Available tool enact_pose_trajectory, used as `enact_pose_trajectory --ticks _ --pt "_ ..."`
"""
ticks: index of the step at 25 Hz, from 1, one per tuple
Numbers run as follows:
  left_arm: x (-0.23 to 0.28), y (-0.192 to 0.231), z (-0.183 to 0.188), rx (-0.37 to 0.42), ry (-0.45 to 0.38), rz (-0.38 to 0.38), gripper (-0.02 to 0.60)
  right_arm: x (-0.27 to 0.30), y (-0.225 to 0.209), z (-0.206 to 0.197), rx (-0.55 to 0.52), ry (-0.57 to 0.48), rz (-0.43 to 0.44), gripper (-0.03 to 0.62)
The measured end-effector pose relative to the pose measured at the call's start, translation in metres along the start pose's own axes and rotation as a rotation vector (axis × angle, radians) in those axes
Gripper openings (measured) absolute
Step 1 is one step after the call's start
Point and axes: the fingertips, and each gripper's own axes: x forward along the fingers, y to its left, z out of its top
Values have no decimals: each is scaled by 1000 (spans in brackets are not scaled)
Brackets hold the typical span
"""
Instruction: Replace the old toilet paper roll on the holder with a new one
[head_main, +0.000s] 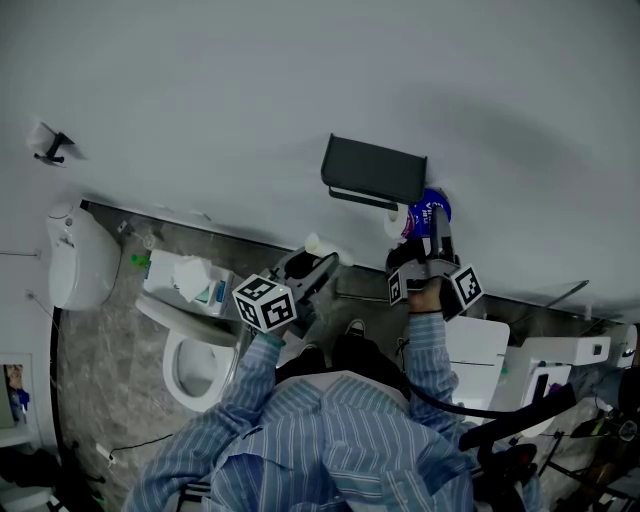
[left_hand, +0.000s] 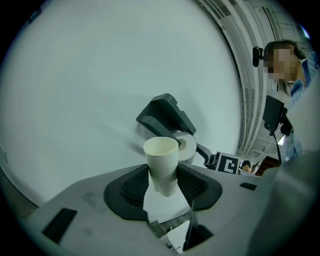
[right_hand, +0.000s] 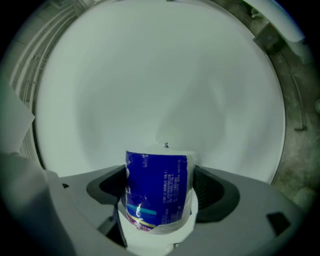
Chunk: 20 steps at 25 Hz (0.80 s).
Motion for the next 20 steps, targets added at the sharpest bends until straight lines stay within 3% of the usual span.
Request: enact_pose_trajectory --ticks 3,9,16,20 --pt "-2 1 1 0 -3 5 181 4 0 -17 -88 44 -14 411" --pt "-9 7 2 -3 -12 24 181 6 2 -39 -159 115 -4 410" --pt "-14 14 6 -5 -20 33 181 8 -4 -88 -317 293 -9 410" --pt "-17 14 7 -5 -23 34 181 9 -6 -109 -354 348 -23 408"
